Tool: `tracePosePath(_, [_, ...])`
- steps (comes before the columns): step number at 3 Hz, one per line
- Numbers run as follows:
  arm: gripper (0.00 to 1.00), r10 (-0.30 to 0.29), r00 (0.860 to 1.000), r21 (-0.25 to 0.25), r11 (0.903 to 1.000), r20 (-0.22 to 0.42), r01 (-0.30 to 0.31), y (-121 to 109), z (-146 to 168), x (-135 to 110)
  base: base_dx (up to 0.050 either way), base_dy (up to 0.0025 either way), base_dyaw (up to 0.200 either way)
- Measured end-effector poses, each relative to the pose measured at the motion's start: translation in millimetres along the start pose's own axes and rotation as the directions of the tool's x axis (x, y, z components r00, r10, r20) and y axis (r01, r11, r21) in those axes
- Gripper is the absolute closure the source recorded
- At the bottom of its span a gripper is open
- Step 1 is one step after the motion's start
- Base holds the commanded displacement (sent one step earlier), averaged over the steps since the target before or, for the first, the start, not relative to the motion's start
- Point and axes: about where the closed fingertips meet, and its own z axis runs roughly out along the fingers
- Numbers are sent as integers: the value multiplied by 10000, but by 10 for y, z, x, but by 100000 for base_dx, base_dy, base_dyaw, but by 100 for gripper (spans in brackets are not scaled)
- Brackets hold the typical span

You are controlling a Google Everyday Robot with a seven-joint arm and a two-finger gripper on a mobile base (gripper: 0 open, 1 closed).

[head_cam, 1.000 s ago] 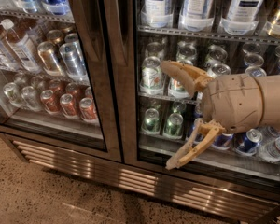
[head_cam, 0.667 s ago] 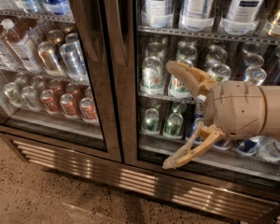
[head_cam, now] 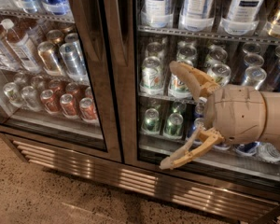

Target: Open right fridge door

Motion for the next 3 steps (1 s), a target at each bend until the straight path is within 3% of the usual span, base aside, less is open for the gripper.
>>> tracePosePath(1, [0,261,9996,-70,9996,-75,-261,1,21,1,0,0,0])
tracePosePath(2, [0,948,9951,-199,9952,-275,-954,-8,42,45,0,0,0])
tracePosePath(3, [0,948,9951,-199,9952,-275,-953,-8,42,44,0,0,0])
